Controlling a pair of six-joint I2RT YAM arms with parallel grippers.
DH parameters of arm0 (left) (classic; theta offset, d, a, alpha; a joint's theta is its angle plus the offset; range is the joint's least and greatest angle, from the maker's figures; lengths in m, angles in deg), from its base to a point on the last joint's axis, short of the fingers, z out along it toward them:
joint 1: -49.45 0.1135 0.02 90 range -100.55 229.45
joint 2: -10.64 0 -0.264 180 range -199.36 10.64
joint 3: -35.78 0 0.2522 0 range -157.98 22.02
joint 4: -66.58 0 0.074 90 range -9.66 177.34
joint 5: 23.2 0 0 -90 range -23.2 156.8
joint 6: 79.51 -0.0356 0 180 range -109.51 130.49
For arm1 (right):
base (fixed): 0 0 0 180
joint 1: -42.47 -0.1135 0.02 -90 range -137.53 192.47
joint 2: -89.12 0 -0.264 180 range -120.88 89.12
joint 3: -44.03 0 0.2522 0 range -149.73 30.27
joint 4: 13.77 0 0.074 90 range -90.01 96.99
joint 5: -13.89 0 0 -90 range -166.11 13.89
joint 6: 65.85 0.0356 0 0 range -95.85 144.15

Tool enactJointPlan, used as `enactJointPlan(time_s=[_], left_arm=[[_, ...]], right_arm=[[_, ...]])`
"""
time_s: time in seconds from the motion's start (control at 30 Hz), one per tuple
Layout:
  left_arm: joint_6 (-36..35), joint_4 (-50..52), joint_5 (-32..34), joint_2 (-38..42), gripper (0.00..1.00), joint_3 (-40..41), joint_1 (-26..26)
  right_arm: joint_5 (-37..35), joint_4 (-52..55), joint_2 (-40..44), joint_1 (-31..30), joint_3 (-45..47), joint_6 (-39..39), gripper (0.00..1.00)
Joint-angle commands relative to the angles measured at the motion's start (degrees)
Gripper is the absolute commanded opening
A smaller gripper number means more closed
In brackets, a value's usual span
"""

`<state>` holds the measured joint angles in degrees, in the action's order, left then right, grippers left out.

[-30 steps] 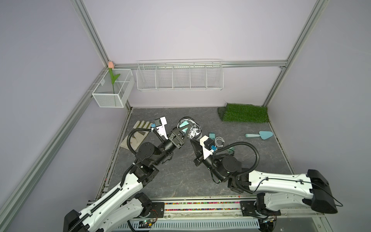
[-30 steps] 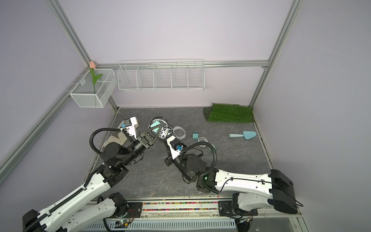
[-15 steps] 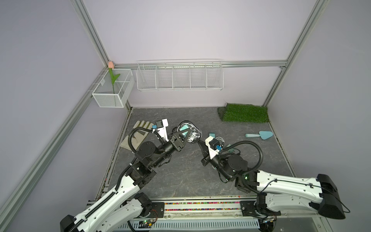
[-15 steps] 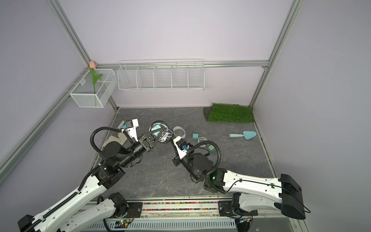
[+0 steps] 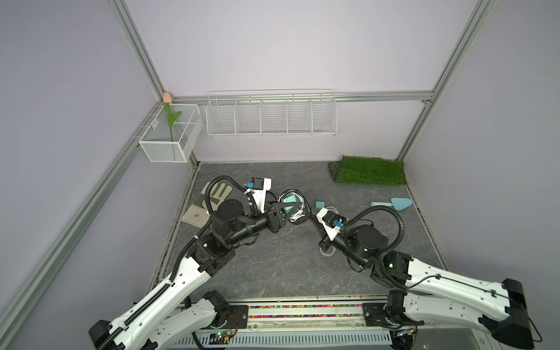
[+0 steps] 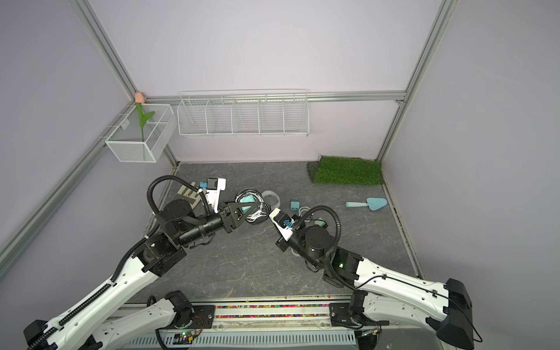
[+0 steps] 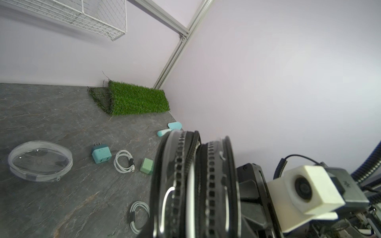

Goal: Pack away charging kits
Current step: Zip the zipper on the storage bag.

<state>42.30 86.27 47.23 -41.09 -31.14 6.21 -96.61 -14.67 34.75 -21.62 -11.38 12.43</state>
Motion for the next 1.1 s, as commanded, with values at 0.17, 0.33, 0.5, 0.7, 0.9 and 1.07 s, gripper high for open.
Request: enactJointPlan(time_s=[0.17, 0.33, 0.5, 0.7, 0.9, 1.07], left_arm=[[-10.1, 5.8, -9.0, -2.1, 0.0, -2.1, 0.1], [-12.2, 9.8, -9.5, -2.1, 0.0, -3.5, 0.1], [-14.7, 14.1, -11.5, -2.3, 0.0, -4.3, 0.1], [-17.3, 18.0, -12.3, -6.1, 0.0, -5.9, 0.1], [-17.6, 17.1, -15.1, -9.6, 0.0, -8.0, 0.1], [-19.3, 20.4, -14.7, -13.3, 0.0, -9.6, 0.1]], right_arm=[[0.2, 5.4, 1.8, 4.2, 0.4, -4.2, 0.06], [2.8, 8.9, 2.6, 8.0, -0.3, -3.4, 0.06], [4.9, 9.3, 3.9, 10.2, 0.3, -4.0, 0.06], [14.1, 10.7, 2.7, 10.1, -1.3, -7.6, 0.06], [15.7, 14.9, -5.0, 10.2, -6.4, -8.2, 0.06], [12.4, 10.5, -5.0, 10.3, -4.6, -9.8, 0.06]])
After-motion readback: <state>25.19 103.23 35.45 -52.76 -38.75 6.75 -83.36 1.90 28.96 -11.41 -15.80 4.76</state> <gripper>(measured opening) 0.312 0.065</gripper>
